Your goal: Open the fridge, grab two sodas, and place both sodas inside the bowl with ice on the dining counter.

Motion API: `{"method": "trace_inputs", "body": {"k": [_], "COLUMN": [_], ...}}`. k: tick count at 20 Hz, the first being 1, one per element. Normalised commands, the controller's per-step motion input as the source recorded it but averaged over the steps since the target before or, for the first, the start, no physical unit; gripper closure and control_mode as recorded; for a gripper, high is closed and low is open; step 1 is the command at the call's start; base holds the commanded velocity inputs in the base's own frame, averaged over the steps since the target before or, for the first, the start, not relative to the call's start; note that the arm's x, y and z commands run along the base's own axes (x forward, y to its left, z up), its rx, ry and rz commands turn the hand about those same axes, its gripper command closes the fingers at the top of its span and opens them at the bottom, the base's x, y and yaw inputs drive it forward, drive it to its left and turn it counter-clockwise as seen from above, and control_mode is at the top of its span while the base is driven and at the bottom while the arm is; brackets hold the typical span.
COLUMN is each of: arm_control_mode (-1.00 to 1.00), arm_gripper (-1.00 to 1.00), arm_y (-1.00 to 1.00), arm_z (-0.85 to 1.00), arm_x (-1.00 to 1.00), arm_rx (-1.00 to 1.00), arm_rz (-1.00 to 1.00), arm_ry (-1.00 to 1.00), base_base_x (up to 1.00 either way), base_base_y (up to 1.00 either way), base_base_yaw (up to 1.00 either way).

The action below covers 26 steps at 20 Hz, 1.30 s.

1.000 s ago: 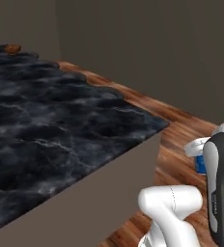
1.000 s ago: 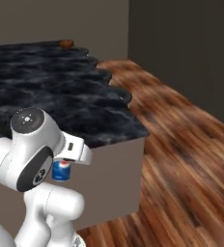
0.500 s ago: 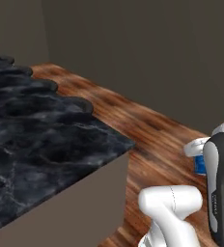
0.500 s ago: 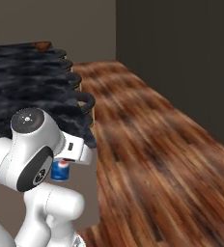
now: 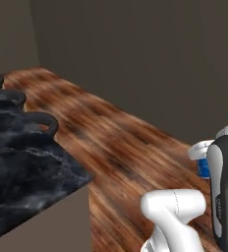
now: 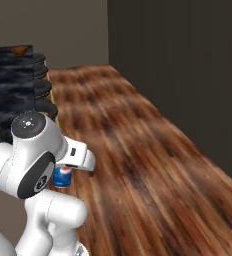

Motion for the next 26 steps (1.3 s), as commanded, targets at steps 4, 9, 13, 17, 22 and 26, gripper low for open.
{"method": "trace_inputs", "body": {"k": [4, 9, 13, 17, 22, 26], "arm_control_mode": [1.00, 1.00, 1.00, 1.00, 1.00, 1.00], "arm_gripper": [1.00, 1.00, 1.00, 1.00, 1.00, 1.00], "arm_y": [0.00, 0.00, 0.00, 0.00, 0.00, 0.00], "arm_z": [0.00, 0.00, 0.00, 0.00, 0.00, 0.00], "arm_x": [0.00, 0.00, 0.00, 0.00, 0.00, 0.00], "arm_rx": [0.00, 0.00, 0.00, 0.00, 0.00, 0.00], "arm_rz": [0.00, 0.00, 0.00, 0.00, 0.00, 0.00], "arm_ry": [0.00, 0.00, 0.00, 0.00, 0.00, 0.00], "base_base_x": [1.00, 1.00, 1.00, 1.00, 1.00, 1.00], "base_base_y": [-0.97, -0.55, -0.27, -0.06, -0.03, -0.11], "base_base_yaw": [0.06, 0.16, 0.24, 0.33, 0.37, 0.37]}}
